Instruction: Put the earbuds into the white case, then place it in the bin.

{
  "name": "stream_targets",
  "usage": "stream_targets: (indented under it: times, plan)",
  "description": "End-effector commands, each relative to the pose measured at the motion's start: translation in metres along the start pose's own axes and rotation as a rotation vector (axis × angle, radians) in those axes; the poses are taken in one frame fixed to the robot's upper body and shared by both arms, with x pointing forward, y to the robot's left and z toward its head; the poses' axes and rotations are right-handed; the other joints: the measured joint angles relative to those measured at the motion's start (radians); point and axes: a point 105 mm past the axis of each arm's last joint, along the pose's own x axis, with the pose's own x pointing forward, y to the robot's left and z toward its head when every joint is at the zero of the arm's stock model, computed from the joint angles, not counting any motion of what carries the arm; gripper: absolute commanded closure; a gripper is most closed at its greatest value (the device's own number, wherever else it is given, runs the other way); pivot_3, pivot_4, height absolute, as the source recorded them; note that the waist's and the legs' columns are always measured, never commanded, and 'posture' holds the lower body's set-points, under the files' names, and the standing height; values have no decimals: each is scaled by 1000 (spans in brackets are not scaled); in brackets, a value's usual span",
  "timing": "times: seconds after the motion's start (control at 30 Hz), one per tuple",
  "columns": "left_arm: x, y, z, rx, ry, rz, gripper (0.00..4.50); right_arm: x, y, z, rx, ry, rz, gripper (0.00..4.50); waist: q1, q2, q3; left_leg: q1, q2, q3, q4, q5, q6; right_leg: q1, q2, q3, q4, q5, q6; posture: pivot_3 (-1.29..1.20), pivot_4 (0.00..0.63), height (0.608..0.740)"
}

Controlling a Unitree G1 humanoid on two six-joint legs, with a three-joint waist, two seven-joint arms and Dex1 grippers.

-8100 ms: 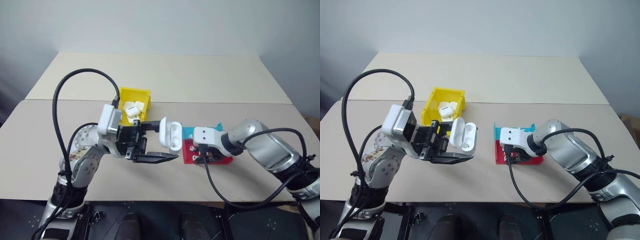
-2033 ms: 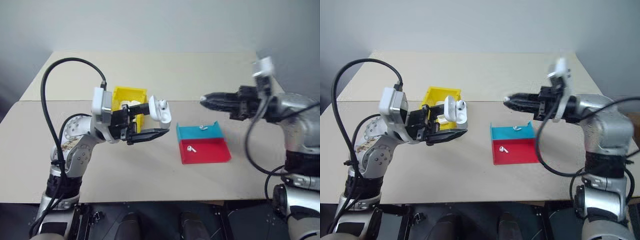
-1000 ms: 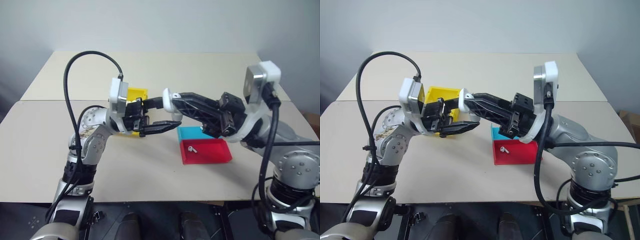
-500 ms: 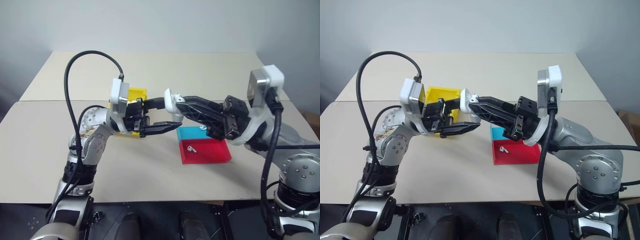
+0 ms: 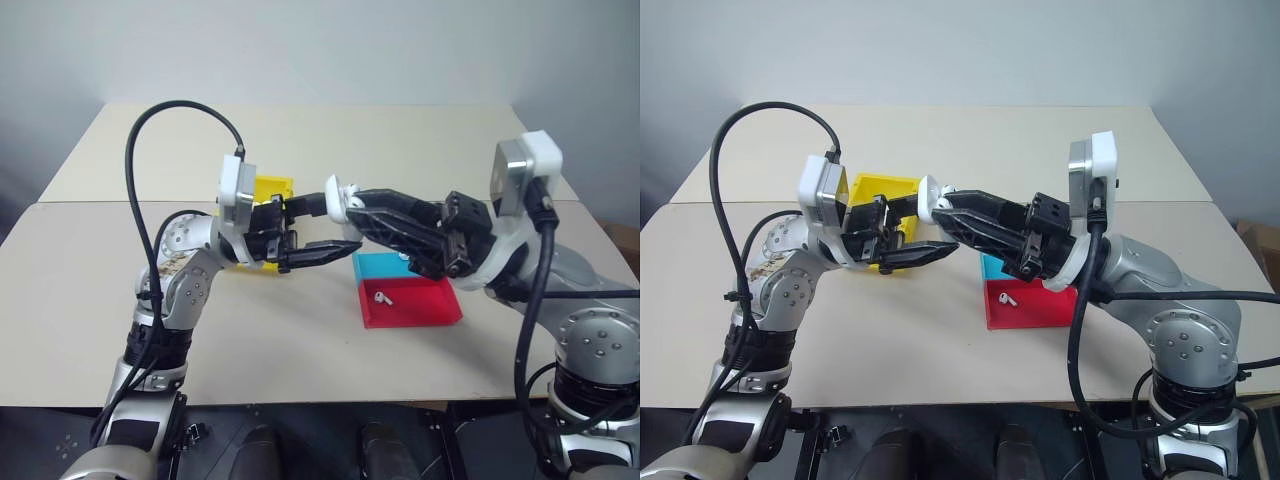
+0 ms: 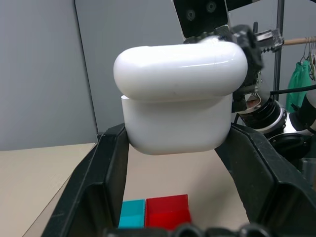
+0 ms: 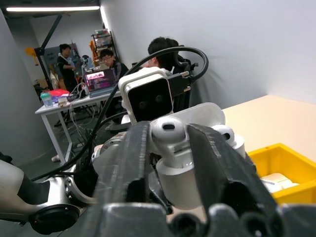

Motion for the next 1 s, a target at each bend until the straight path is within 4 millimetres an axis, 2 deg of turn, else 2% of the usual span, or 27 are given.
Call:
stream_targets:
  times: [0.03,0.17,0.5,0.63,0.73,0.83,0.93,0.97,1.0]
  plan:
    - [5,-2,14,63,-30,-19,1797,1,7,4,-25,-3,22,1540,0,0,0,0,0,0,0,0,0,0,0,0,0,0,0,0,150,740]
    - [5,-1,14,62,-30,-20,1797,0,6,6,-30,-6,14,145,0,0,0,0,0,0,0,0,0,0,0,0,0,0,0,0,150,740]
    - [4,1,14,63,-26,-22,1797,-7,18,13,-50,0,74,50,0,0,0,0,0,0,0,0,0,0,0,0,0,0,0,0,150,740]
    - [3,-1,10,40,18,-61,1797,-16,4,25,-123,26,36,943,1,0,0,0,0,0,0,0,0,0,0,0,-1,0,0,0,150,740]
    - [1,-2,7,23,50,-97,1797,-20,-6,39,-211,71,38,2069,1,0,0,0,0,0,0,0,0,0,0,0,-2,0,0,0,150,740]
    - [-1,0,4,14,66,-125,1797,-16,-16,51,-317,150,75,3161,-2,0,0,1,0,1,0,0,0,-1,0,1,-4,0,0,0,150,740]
    - [1,2,2,5,70,-134,1797,-3,-22,56,-455,271,144,4221,-4,0,0,1,0,1,-1,0,1,-1,1,0,-5,0,0,0,150,740]
    - [2,2,1,0,69,-136,1797,2,-23,56,-498,304,172,4467,-4,0,0,0,0,2,0,0,1,-2,1,1,-5,0,0,0,150,740]
    - [3,2,0,0,70,-141,1797,7,-24,56,-538,338,200,4467,-3,0,0,0,0,2,0,0,1,-2,1,1,-4,0,0,0,150,740]
